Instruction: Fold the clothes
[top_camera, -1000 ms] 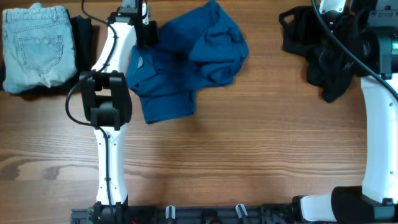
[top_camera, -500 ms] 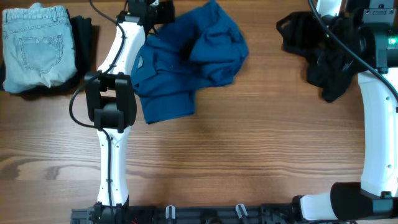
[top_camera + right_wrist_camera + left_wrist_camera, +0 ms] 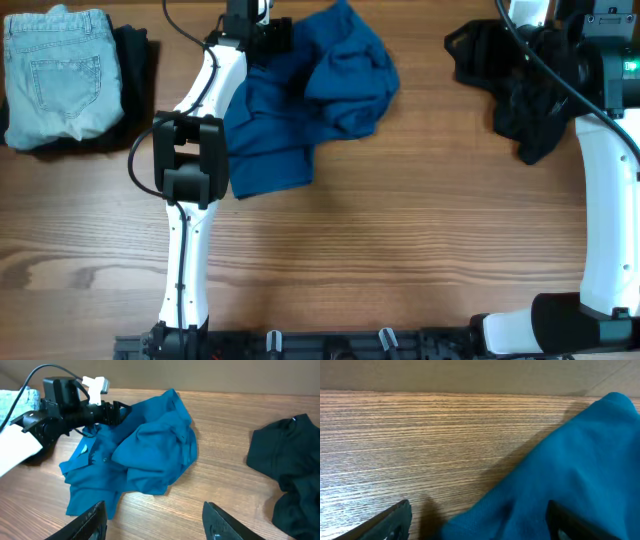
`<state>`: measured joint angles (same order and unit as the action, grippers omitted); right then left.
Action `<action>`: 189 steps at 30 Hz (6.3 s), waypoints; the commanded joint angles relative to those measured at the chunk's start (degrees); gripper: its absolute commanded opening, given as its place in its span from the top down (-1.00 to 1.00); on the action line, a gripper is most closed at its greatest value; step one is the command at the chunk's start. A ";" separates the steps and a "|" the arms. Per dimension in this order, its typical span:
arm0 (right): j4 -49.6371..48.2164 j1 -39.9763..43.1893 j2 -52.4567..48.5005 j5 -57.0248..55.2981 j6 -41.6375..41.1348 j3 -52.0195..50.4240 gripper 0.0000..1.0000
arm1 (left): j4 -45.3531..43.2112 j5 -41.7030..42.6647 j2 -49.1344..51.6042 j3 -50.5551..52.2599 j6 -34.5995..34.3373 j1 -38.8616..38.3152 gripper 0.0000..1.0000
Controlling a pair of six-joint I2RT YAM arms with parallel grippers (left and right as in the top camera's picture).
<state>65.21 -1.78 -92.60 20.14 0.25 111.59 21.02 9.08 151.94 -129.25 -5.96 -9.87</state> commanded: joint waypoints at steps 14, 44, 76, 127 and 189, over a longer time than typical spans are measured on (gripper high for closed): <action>-1.31 -0.28 -0.70 0.96 -0.44 1.16 -0.22 | 0.92 0.50 2.99 0.24 0.74 0.02 0.92; -24.81 -1.49 -25.16 14.88 -0.22 -0.35 -0.31 | 24.06 -5.99 -37.31 0.24 4.70 -8.11 0.92; -22.88 -1.33 -25.16 18.75 1.05 -0.31 -0.31 | 21.70 -13.64 -52.74 0.24 5.68 -12.90 0.92; -20.46 27.63 -20.00 31.45 -3.85 -0.07 -0.30 | -17.81 16.87 -51.08 0.22 -27.45 -17.27 0.92; 11.37 16.79 -3.30 -3.78 -23.89 -25.46 -0.42 | 45.00 2.32 -33.09 -0.09 2.43 7.91 0.92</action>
<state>80.62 15.64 -98.02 21.69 -16.27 94.91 66.46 14.61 118.67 -128.62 -6.61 -2.17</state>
